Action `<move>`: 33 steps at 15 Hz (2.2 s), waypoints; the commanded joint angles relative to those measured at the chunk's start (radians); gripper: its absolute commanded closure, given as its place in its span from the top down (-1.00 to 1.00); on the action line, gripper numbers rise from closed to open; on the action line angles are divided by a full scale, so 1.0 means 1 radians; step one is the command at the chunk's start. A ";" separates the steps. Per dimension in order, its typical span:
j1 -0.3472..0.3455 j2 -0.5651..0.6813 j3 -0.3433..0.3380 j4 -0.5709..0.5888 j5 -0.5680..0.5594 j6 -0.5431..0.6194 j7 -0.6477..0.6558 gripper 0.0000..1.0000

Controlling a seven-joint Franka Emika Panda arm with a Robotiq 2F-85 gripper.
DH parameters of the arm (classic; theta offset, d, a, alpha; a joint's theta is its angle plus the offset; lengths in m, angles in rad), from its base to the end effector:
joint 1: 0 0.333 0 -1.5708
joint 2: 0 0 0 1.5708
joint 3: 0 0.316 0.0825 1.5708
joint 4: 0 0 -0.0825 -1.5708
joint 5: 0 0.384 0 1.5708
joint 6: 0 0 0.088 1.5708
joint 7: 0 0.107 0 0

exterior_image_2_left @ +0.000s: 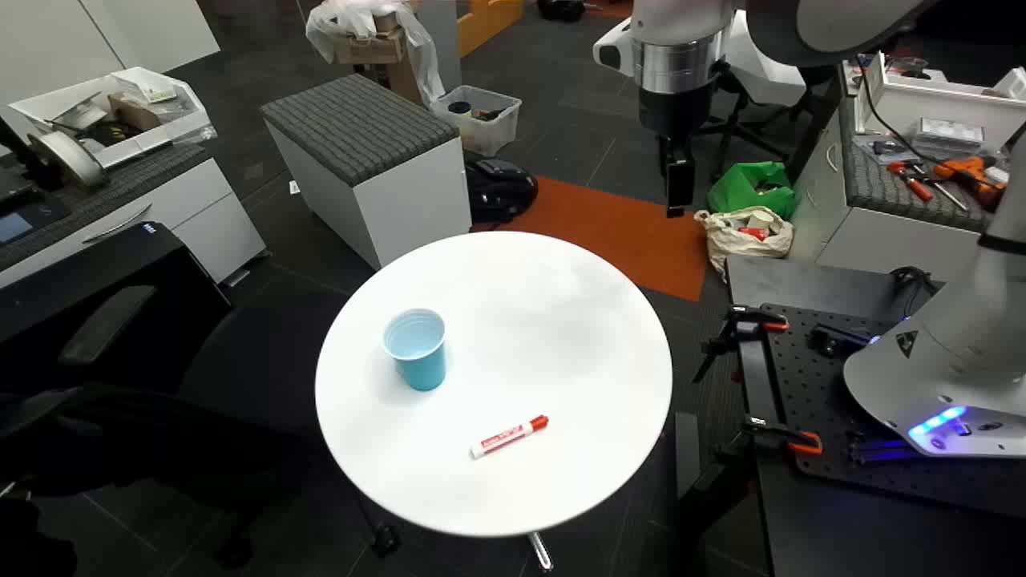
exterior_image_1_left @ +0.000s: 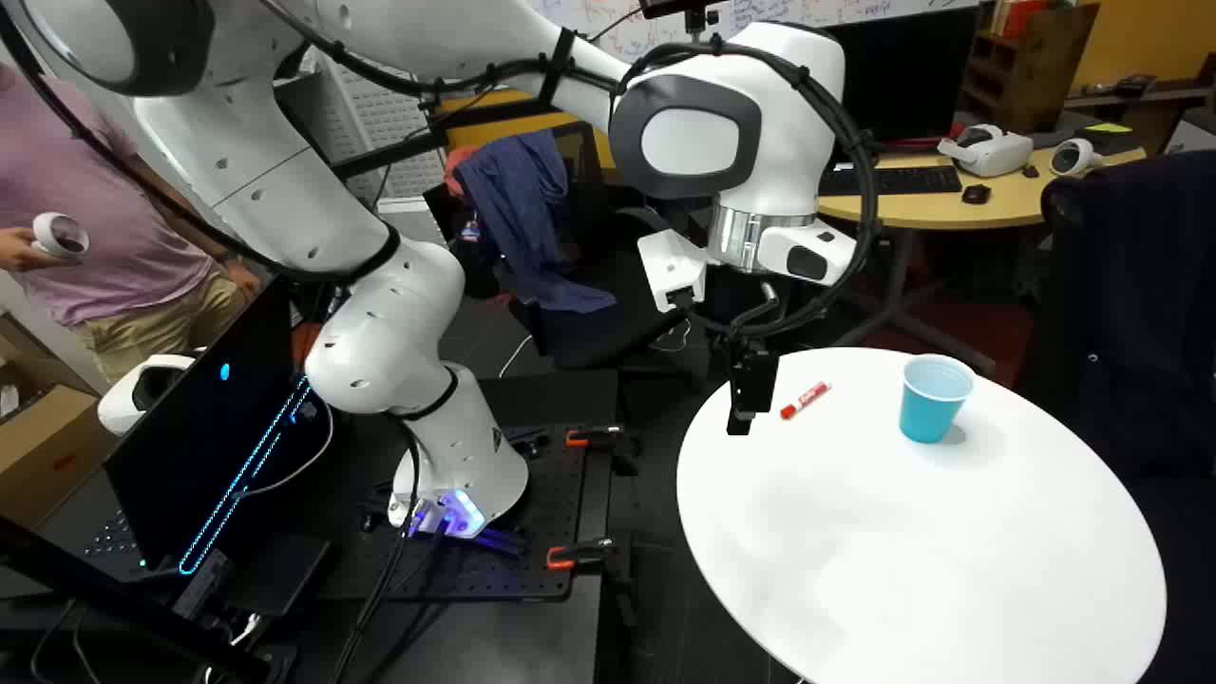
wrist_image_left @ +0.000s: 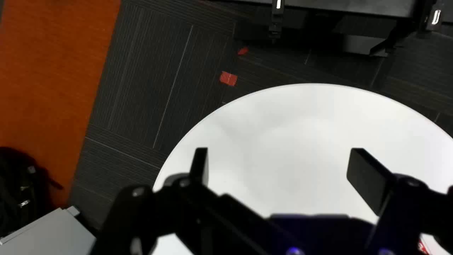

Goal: Move the cup to the opposite side of the table

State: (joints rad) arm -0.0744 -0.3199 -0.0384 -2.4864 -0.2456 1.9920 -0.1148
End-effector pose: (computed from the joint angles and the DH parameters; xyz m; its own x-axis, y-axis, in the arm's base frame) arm 0.4080 -0.0612 0.3923 0.9734 0.1053 -0.2033 0.1405 -0.9758 0.1673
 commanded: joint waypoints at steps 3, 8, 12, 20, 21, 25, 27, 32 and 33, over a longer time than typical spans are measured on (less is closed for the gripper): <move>0.007 0.000 -0.006 0.001 -0.002 -0.002 0.002 1.00; 0.007 0.000 -0.006 0.001 -0.002 -0.002 0.002 1.00; 0.007 0.000 -0.005 0.001 -0.007 0.006 0.003 1.00; 0.022 0.006 0.020 0.033 -0.063 0.148 0.017 1.00; 0.026 0.009 0.022 0.043 -0.059 0.170 0.013 1.00; 0.048 0.037 0.021 0.091 -0.020 0.287 -0.006 1.00; 0.064 0.068 0.014 0.128 0.031 0.338 -0.021 1.00; 0.100 0.208 0.012 0.254 0.188 0.362 -0.091 1.00; 0.102 0.236 0.015 0.281 0.206 0.356 -0.103 1.00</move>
State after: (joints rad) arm 0.0101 -0.1885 -0.0178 -2.3032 -0.1035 2.3457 -0.1631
